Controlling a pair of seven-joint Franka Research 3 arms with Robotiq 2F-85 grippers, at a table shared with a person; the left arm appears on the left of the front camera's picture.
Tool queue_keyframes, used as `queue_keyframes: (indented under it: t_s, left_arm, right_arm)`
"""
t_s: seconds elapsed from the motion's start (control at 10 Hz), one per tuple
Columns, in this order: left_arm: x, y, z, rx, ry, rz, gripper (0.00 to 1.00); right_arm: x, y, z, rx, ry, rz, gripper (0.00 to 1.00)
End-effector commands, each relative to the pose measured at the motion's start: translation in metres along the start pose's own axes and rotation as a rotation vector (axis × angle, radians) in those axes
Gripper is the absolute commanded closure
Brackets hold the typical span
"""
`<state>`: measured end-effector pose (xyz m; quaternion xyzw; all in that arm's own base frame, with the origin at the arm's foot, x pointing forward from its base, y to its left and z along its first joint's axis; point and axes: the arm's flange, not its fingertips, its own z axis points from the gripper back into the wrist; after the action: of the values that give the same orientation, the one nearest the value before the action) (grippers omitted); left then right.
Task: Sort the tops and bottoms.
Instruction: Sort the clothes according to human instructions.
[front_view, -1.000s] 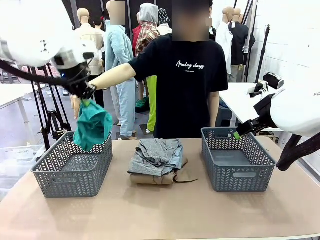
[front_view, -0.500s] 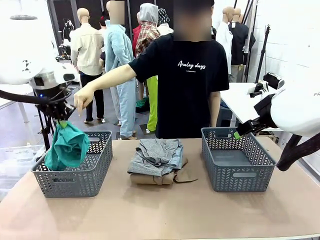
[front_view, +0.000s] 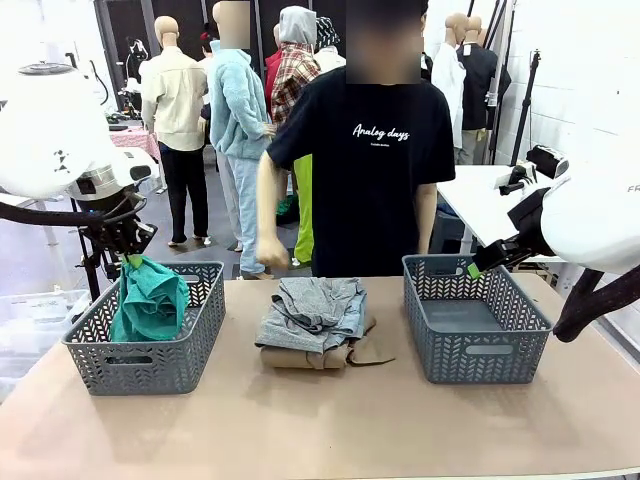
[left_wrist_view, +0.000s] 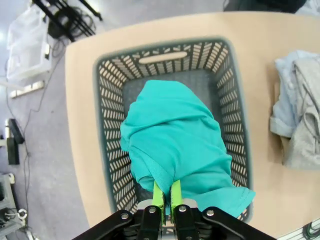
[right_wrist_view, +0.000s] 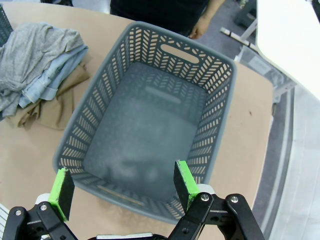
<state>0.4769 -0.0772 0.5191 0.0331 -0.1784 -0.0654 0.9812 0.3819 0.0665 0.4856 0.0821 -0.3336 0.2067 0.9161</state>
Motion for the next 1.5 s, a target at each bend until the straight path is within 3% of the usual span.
queue_keyframes:
  t_s: [0.0, 0.4, 0.5, 0.6, 1.4]
  left_arm:
    - [0.014, 0.0, 0.001, 0.052, -0.026, 0.05, 0.9]
    - [0.021, -0.001, 0.008, 0.083, -0.043, 0.034, 0.14]
    - [0.026, -0.007, 0.021, 0.075, -0.036, 0.0, 0.14]
    - [0.017, 0.003, 0.005, 0.049, -0.033, 0.009, 0.14]
    - [0.017, 0.003, 0.005, 0.049, -0.033, 0.009, 0.14]
  right_arm:
    - [0.0, 0.0, -0.002, 0.001, -0.004, -0.003, 0.0]
    - [0.0, 0.0, -0.002, 0.001, -0.004, -0.003, 0.0]
    - [0.0, 0.0, -0.002, 0.001, -0.004, -0.003, 0.0]
    - [0.0, 0.0, -0.002, 0.001, -0.004, -0.003, 0.0]
    - [0.0, 0.0, -0.002, 0.001, -0.004, -0.003, 0.0]
